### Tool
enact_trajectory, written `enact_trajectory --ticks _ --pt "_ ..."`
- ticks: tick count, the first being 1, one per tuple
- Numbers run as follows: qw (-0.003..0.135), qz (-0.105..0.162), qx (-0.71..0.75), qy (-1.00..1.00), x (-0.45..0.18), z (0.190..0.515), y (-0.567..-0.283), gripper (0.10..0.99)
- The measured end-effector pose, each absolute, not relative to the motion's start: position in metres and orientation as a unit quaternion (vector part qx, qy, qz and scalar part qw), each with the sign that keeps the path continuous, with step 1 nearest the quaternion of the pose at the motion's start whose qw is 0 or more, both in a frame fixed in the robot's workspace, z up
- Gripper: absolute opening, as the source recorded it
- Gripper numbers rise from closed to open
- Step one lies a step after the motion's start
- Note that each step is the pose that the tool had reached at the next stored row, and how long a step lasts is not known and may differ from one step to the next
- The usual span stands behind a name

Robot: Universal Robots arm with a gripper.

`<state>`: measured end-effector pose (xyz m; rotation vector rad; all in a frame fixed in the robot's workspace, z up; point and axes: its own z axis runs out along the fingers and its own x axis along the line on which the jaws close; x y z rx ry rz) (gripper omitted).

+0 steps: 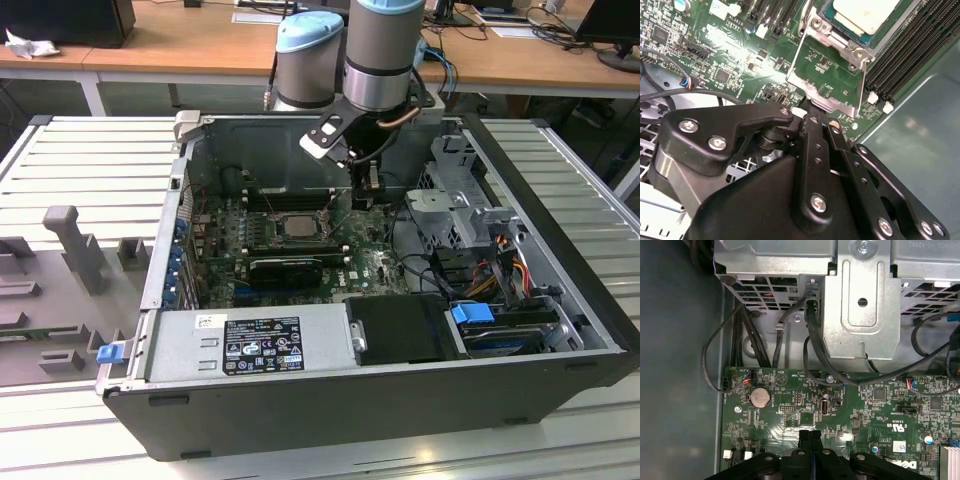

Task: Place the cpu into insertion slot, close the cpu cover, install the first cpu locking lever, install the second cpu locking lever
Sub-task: 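Close the cpu cover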

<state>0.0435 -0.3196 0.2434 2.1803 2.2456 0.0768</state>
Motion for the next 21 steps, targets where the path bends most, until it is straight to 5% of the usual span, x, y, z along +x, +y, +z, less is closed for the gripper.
enact_trajectory --ticks 21 --pt "0.005 0.025 0.696 0.717 0.025 0.243 -0.32 0.106"
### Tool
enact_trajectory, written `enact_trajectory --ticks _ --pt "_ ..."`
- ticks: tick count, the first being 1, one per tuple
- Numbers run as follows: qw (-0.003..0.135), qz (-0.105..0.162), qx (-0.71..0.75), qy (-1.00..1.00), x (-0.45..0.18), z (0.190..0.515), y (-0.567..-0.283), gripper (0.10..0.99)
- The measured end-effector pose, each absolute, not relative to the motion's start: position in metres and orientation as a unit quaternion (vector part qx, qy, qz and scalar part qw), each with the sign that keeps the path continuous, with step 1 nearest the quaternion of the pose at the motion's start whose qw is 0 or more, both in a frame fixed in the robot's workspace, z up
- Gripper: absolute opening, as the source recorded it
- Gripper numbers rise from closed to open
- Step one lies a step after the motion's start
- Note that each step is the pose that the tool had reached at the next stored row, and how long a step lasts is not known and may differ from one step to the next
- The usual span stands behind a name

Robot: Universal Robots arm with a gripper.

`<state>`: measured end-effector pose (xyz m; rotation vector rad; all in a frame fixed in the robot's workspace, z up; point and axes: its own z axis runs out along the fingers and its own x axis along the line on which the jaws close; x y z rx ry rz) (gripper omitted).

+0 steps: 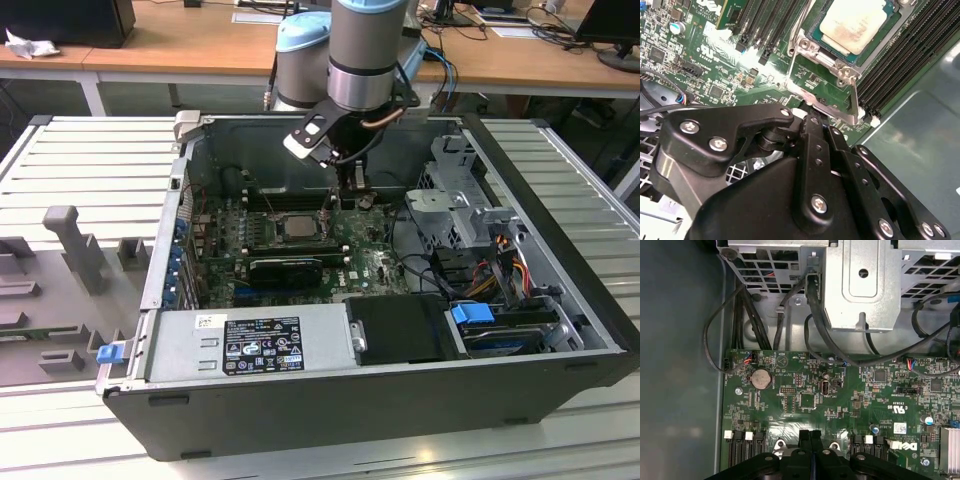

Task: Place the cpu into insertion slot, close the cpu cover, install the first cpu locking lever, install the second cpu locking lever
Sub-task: 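Close the cpu cover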

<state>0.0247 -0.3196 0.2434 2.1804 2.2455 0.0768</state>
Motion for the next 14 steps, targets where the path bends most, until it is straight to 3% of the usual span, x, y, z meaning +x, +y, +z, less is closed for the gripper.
enact_trajectory --ticks 14 --pt "0.005 0.025 0.696 0.717 0.0178 0.2434 -0.3196 0.106"
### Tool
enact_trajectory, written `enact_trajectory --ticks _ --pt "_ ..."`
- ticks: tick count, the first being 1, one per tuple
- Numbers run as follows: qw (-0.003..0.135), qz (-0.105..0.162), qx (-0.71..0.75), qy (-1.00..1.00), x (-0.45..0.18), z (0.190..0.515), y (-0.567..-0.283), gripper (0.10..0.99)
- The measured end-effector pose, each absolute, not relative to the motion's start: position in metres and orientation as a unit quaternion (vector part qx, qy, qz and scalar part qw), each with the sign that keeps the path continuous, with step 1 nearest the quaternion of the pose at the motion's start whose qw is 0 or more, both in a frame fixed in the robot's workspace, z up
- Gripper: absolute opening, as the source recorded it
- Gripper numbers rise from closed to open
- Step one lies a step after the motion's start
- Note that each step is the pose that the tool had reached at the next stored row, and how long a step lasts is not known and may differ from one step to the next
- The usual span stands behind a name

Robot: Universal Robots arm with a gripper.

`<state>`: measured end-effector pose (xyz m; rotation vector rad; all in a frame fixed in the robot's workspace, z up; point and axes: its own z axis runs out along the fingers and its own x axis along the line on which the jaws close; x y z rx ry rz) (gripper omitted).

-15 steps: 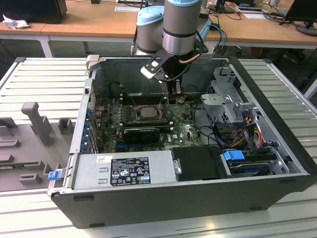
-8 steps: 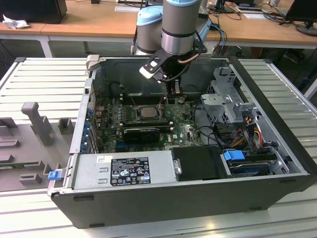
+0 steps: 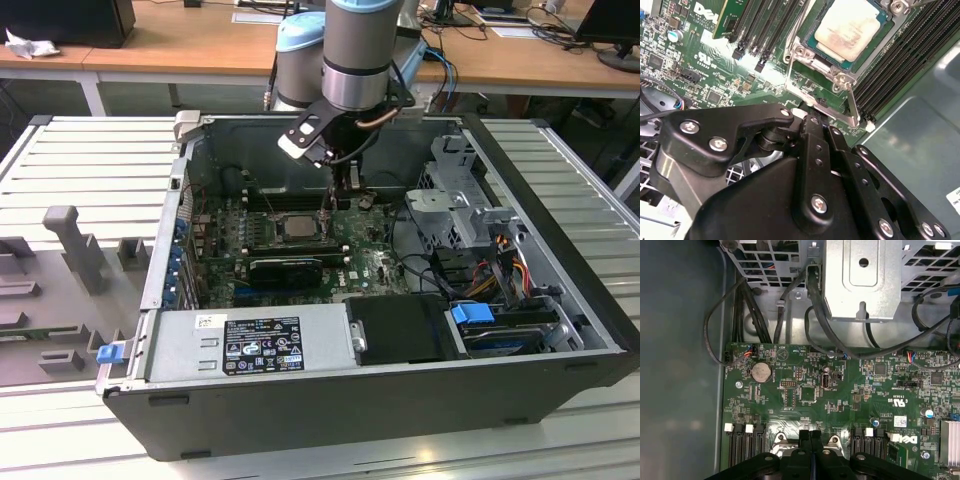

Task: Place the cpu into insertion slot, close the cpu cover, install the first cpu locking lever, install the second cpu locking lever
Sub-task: 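Close the cpu cover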

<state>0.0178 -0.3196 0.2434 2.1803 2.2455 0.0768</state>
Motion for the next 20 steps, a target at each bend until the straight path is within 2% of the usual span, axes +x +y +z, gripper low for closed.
enact_trajectory --ticks 20 --pt "0.005 0.025 0.696 0.717 0.007 0.243 -0.32 0.106"
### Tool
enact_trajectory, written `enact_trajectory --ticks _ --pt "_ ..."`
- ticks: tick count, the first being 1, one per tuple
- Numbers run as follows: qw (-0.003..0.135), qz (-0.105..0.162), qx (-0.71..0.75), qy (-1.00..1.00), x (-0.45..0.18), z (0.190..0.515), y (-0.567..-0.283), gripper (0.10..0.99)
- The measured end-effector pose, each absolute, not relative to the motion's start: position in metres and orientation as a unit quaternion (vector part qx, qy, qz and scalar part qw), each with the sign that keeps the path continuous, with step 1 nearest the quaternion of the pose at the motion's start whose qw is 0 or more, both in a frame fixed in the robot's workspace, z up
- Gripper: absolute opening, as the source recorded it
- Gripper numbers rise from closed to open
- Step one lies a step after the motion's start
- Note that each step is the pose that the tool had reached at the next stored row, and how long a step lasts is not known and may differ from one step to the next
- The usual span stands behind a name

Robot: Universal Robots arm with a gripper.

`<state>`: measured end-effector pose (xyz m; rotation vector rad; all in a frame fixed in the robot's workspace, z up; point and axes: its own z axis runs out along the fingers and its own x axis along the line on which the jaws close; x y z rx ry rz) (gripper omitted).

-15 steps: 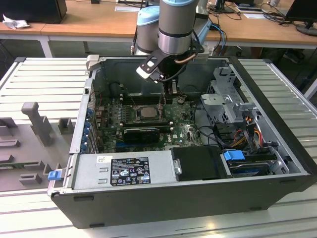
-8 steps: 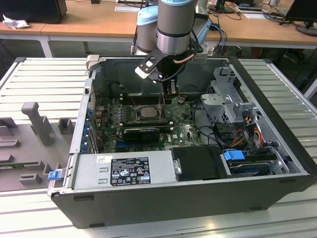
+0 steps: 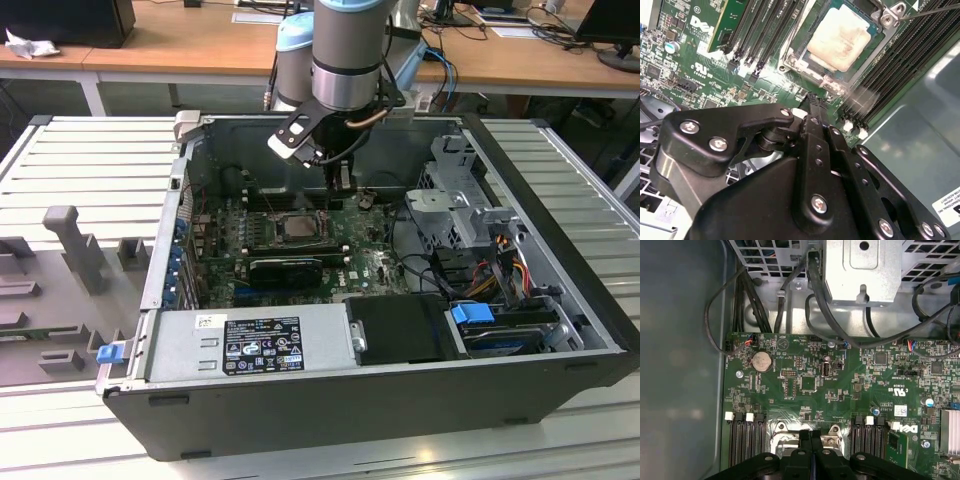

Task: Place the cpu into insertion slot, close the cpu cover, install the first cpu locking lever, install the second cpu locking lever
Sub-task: 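Close the cpu cover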

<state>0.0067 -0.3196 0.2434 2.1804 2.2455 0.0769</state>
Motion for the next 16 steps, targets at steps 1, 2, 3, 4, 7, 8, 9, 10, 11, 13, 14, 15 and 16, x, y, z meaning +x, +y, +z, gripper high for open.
enact_trajectory --ticks 1,2,3,4,7,8,9,10,11,13,14,15,16 --pt "0.005 0.025 0.696 0.717 0.006 0.243 -0.32 0.106" --pt "0.005 0.025 0.696 0.717 0.006 0.243 -0.32 0.106" --pt "0.005 0.025 0.696 0.717 0.005 0.243 -0.32 0.106" --pt "0.005 0.025 0.696 0.717 0.005 0.243 -0.32 0.106" --pt "0.005 0.025 0.696 0.717 0.0 0.243 -0.32 0.106" --pt "0.005 0.025 0.696 0.717 -0.002 0.243 -0.319 0.106" --pt "0.005 0.025 0.696 0.717 -0.004 0.241 -0.32 0.106" --pt "0.005 0.025 0.696 0.717 -0.006 0.239 -0.32 0.106" --pt "0.005 0.025 0.696 0.717 -0.008 0.237 -0.32 0.106" --pt "0.005 0.025 0.696 0.718 -0.013 0.233 -0.32 0.106" --pt "0.005 0.025 0.695 0.718 -0.017 0.233 -0.32 0.106" --pt "0.005 0.025 0.695 0.718 -0.021 0.233 -0.32 0.106" --pt "0.005 0.025 0.695 0.718 -0.023 0.232 -0.32 0.106"
